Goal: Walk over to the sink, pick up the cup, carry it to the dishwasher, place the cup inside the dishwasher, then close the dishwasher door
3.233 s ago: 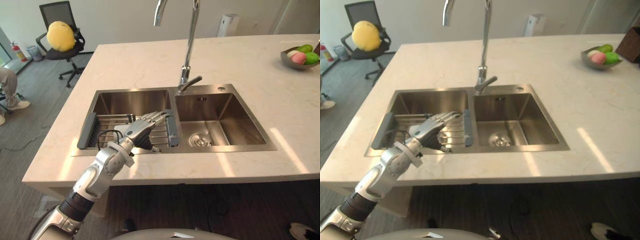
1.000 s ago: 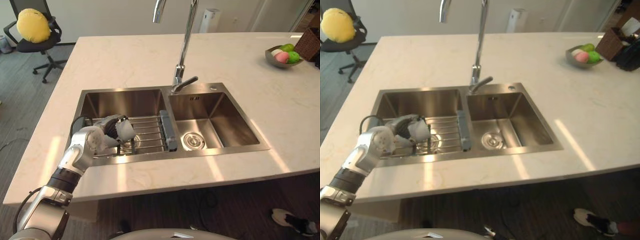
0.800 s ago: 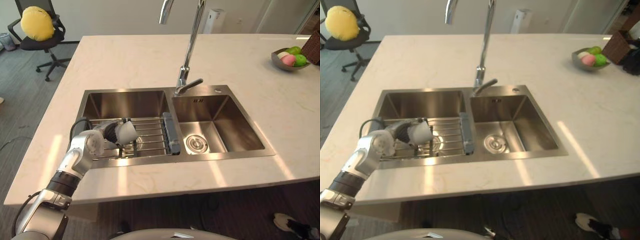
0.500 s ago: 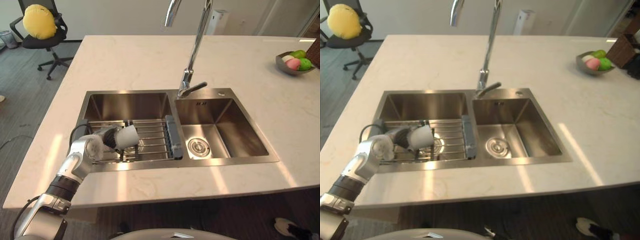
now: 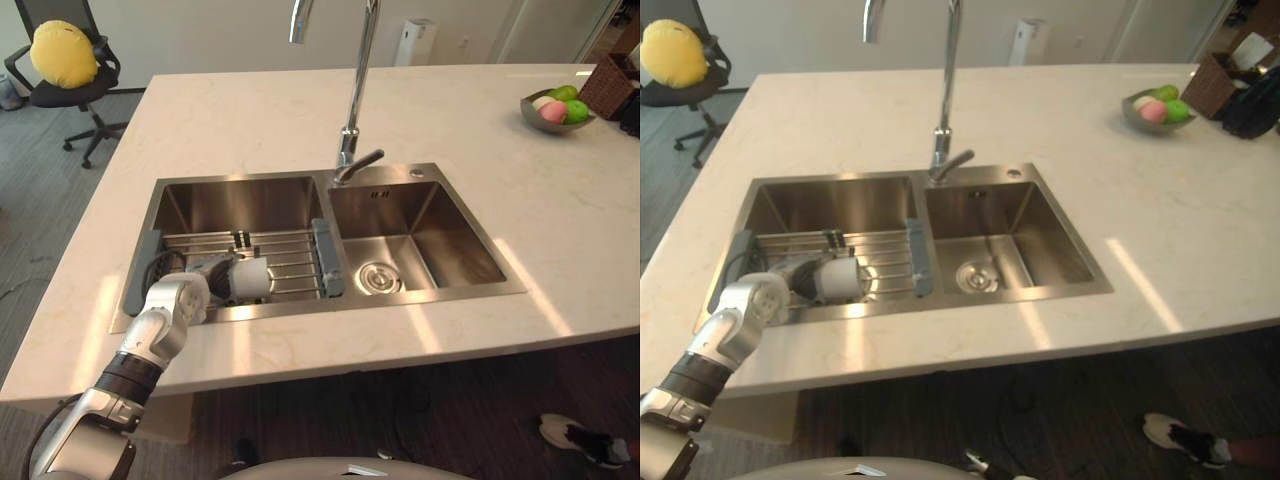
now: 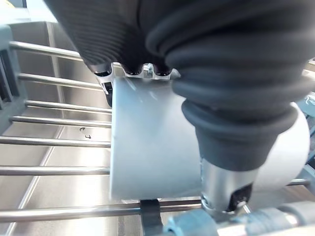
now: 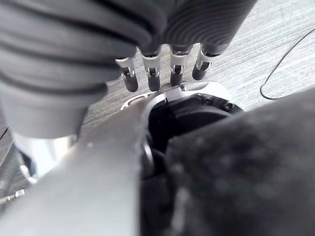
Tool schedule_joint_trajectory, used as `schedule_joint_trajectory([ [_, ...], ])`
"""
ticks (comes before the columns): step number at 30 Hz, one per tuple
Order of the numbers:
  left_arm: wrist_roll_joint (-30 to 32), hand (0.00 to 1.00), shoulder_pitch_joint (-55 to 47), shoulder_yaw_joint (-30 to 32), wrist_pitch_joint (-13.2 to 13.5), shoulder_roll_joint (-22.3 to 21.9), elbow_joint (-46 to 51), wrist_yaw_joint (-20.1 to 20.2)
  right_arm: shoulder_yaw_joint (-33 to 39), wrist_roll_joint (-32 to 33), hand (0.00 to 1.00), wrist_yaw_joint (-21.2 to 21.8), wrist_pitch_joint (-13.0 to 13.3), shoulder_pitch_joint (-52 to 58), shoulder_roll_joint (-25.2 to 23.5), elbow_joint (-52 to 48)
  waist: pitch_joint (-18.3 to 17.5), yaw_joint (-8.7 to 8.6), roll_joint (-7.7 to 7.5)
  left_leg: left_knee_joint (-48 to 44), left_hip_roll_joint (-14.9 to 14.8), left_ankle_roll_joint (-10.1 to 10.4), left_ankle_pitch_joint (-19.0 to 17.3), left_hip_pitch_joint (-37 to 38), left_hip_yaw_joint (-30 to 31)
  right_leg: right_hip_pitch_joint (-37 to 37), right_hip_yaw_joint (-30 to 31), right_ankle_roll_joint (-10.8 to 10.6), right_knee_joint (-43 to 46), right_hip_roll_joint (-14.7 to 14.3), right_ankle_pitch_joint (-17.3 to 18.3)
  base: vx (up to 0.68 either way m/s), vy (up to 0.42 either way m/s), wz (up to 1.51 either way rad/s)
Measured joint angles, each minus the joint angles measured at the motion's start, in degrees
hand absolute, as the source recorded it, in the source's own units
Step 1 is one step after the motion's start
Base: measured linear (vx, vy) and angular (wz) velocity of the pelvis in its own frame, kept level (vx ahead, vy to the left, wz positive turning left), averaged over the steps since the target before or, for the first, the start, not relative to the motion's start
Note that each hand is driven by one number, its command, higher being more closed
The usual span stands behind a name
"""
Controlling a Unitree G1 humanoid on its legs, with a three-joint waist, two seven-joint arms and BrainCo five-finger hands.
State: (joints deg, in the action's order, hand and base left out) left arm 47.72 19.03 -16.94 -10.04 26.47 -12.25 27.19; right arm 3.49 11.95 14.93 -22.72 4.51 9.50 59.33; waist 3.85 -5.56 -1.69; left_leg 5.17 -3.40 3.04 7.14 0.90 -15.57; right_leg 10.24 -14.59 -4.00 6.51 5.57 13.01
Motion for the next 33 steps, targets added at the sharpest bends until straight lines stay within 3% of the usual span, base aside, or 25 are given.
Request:
schedule_joint_trajectory([
  [5,3.3,0.0,0.0,-2.5,0.0,-2.5,-0.3,-0.2,-0.1,-0.1,0.0,-0.2,0.0,0.6,-0.1,0.0,-1.4,0.55,-0.71,0.0,1.0,-0.7,0.2,-0.1,0.2,0.2,-0.4,-0.7,0.4,0.9,0.4,0.03,0.018,0.05],
  [10,5.8,0.0,0.2,-6.0,0.1,-2.9,-1.6,-0.3,-1.2,-0.3,0.0,-0.6,-0.2,0.2,-1.3,0.4,-2.6,0.79,-2.9,0.0,1.2,-0.8,0.0,0.1,1.2,-0.3,-0.3,-0.8,3.6,0.5,0.0,0.08,0.021,0.18],
  [13,6.5,0.0,0.6,-6.8,-0.1,-2.9,-3.7,-0.3,-1.8,-0.9,0.0,-0.6,-0.9,-0.4,-1.8,1.5,-3.0,0.67,-2.48,0.0,-0.1,-0.3,-0.3,0.6,1.0,-0.3,0.1,0.2,3.9,-0.8,-1.6,0.01,0.005,-0.05],
  [20,7.7,0.0,3.2,-6.4,-2.8,-2.9,-10.0,-0.3,-2.7,-1.1,0.0,-0.1,-1.3,-1.3,-1.2,1.9,-3.1,-0.74,-1.37,0.0,-1.0,0.3,-0.3,1.0,-0.1,-0.3,1.5,0.1,2.7,-1.0,-1.7,-0.09,-0.014,-0.18],
  [21,8.6,1.0,3.5,-5.8,-3.1,-2.9,-11.2,-0.6,-2.7,-1.1,0.0,0.0,-1.3,-1.3,-1.1,1.8,-3.1,-0.8,-1.26,0.0,-1.0,0.3,-0.3,0.9,-0.1,-0.3,1.7,0.0,1.8,-0.9,-1.5,-0.13,-0.017,-0.29],
  [27,11.2,1.0,4.8,-5.6,-4.7,-4.1,-16.2,-2.0,-2.4,-1.2,0.0,1.4,-1.5,-0.3,0.5,-0.1,-3.2,-1.68,0.28,0.0,-0.9,-0.2,1.0,0.1,-0.1,-1.1,2.0,-0.8,0.7,-1.0,-0.7,-0.07,-0.002,-0.06],
  [33,10.8,1.0,5.0,-4.4,-4.4,-4.2,-16.2,-4.0,-2.4,-3.4,0.0,2.0,-2.4,-1.0,0.8,0.1,-3.5,-0.59,0.26,0.0,0.2,-0.9,1.2,-0.9,-0.3,-2.1,2.7,-1.3,0.7,0.1,-1.1,0.04,0.028,0.01],
])
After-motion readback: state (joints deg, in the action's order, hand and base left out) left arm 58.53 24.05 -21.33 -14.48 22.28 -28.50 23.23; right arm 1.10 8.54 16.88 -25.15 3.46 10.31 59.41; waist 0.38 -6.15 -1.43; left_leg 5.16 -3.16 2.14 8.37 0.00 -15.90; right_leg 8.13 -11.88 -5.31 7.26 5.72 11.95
